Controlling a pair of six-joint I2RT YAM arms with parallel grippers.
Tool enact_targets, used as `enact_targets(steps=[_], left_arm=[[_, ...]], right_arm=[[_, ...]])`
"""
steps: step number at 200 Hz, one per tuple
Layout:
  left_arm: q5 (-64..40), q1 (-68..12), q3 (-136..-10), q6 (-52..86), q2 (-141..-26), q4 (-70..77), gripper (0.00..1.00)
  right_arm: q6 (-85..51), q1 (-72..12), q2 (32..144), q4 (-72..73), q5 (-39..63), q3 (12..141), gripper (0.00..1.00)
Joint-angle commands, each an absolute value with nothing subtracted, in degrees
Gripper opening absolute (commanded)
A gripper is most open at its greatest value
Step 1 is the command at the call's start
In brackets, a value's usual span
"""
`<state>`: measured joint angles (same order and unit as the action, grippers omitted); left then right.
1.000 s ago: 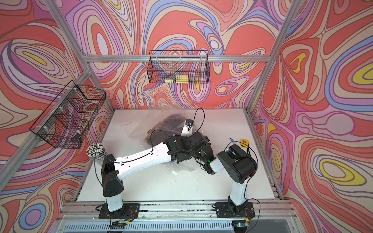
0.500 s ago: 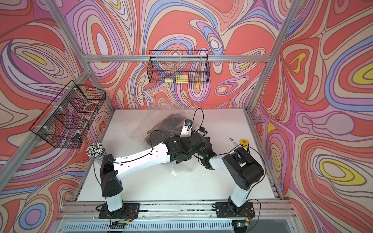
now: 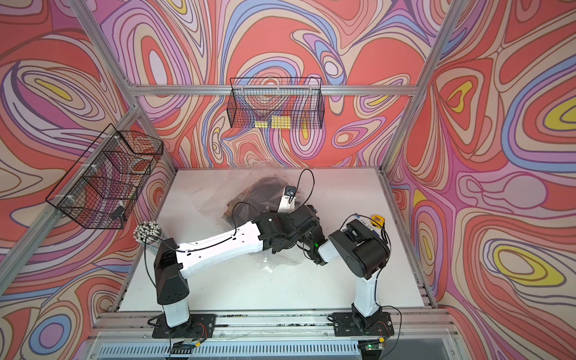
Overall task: Take the shirt out of the vacuum bag
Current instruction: Open the vacuum bag at the center of the board.
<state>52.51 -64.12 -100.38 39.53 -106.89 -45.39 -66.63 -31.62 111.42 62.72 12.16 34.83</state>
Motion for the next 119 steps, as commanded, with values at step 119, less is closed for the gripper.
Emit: enact_targets(steps=[119], left_arm=[[53.5,-63.2,-98.0,41.3,-103.8,-44.5,0.0]], right_arm=[[-62.0,-34.2,107.6,57.9,10.4,39.5,0.55]])
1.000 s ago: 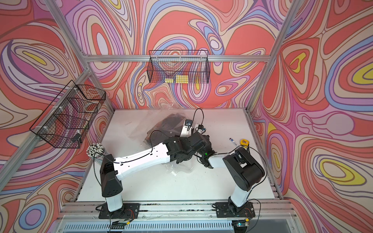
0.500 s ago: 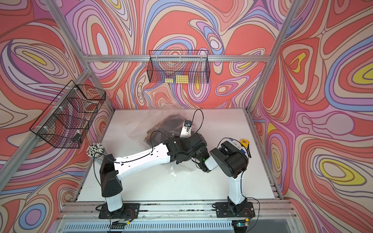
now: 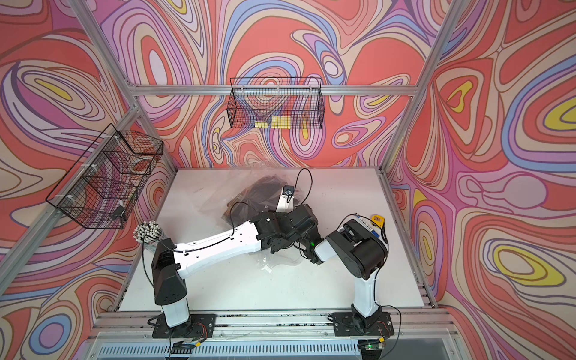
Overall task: Take the shirt out of the vacuum bag
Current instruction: Open the vacuum bag at the center of the board, then take out the shirt from the vacuum bag.
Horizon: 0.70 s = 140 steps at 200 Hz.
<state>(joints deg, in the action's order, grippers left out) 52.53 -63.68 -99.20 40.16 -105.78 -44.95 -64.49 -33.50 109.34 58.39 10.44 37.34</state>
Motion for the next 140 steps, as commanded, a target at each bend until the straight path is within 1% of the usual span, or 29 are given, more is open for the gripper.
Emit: enact_targets(steps=[1,8,16,23,53,68,96,107,125,140], left_arm=[[53.5,-63.2,-98.1,41.3,-103.8,-44.6,0.0],[53.4,-63.1,-98.0,41.4,-103.8,-44.5,0.0],[53.4,-63.0,-97.9,41.4,-103.8,-44.5,0.0],[53.4,-62.9,-97.9,41.5,-103.8,-44.6,0.0],[53.3,-62.8,-97.7,41.6,-103.7,-44.7,0.0],[53.3,-62.7,-97.7,41.5,-103.8,-45.1,0.0],[53.5,-62.5,-97.7,41.2,-103.6,-45.0,0.0],[53.5,-62.4,-97.8,41.0,-103.6,-44.9,0.0],[53.3,-62.4,-97.8,41.1,-103.7,-44.7,0.0],[53.2,-62.4,-97.8,41.2,-103.7,-44.8,0.0]], right_arm=[[-62.0,-34.1,107.7,57.9,10.4,39.6,0.55],[-62.5,-34.1,108.4,58.3,11.1,40.1,0.54],[-63.2,-34.1,109.5,59.6,11.6,40.6,0.48],[-63.9,-34.1,110.5,60.8,12.2,40.9,0.44],[-65.0,-34.2,111.8,63.2,12.1,40.9,0.44],[-64.7,-34.1,110.3,62.8,12.2,40.2,0.49],[-61.8,-34.2,106.2,55.4,14.4,40.5,0.64],[-60.6,-34.2,104.2,53.0,14.0,39.8,0.68],[-58.7,-34.1,101.9,49.5,13.0,39.5,0.71],[-58.1,-34.2,101.9,48.9,13.3,40.0,0.7]])
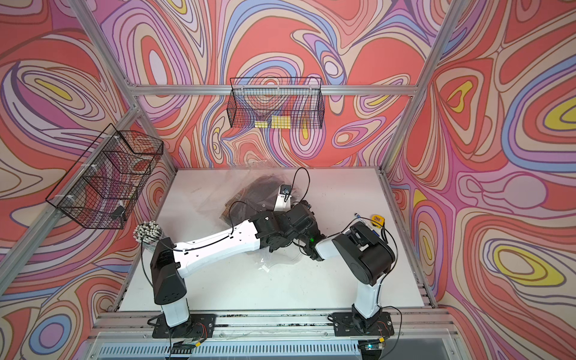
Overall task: Take the shirt out of the vacuum bag
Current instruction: Take out the shirt from the vacuum bag.
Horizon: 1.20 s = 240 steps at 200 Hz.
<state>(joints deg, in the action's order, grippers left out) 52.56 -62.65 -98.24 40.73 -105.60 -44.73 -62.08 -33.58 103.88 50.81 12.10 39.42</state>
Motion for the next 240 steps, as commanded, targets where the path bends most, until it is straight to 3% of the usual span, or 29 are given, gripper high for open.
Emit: enact_targets(steps=[1,84,122,172,240], left_arm=[[53.1,-62.4,-97.8,41.2,-103.7,-44.8,0.0],[53.2,-62.2,-97.6,41.8,-103.7,-45.3,0.0],[53.1,-61.7,-97.6,41.9,-103.9,-44.7,0.0],[52.9,-59.7,-96.8,43.0,-104.1,-44.3,0.0],[51.8,-55.7,-95.7,43.7,-105.5,-42.3,0.0]], right_arm=[[-58.1,-34.1,101.8,49.0,13.3,40.0,0.7],[-62.7,-34.2,109.8,56.9,16.1,42.8,0.55],[-60.7,-34.1,108.9,54.1,15.6,43.9,0.28],[-58.0,-34.1,104.8,48.7,16.5,45.0,0.0],[-55.6,-34.1,97.6,39.1,18.9,47.2,0.0]])
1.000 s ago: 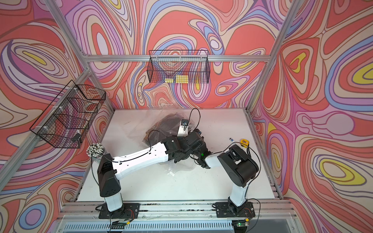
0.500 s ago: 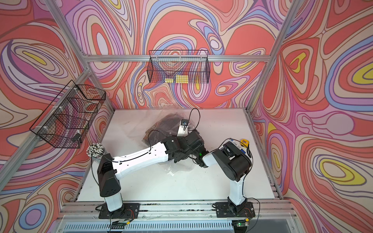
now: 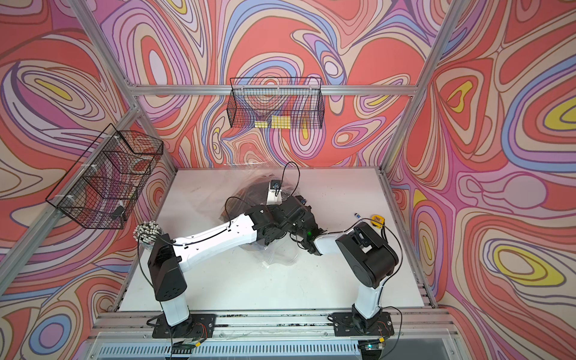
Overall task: Take the shirt out of the vacuum bag
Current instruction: Take out the shirt from the vacuum bag.
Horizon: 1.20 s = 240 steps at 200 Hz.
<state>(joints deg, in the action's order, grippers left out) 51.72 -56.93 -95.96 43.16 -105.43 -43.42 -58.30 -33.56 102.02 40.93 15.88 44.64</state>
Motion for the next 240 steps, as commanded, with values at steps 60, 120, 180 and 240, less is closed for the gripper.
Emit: enact_targets(steps=[60,120,180,240], left_arm=[[51.6,-53.4,-96.2,43.2,-107.4,-41.3,0.0],[51.7,-52.3,-95.8,43.1,-107.2,-41.5,0.0],[51.8,-52.0,-95.6,42.9,-106.7,-41.6,0.0],[51.5,-51.7,-95.0,42.6,-106.5,-42.3,0.0]], right_arm=[[-52.7,-34.2,92.0,28.4,22.1,49.7,0.0],[-50.6,-34.1,88.6,22.8,20.5,49.1,0.0],[-48.7,-34.1,90.4,17.7,22.8,51.0,0.21],[-48.9,-34.1,91.8,18.2,23.4,49.6,0.48]])
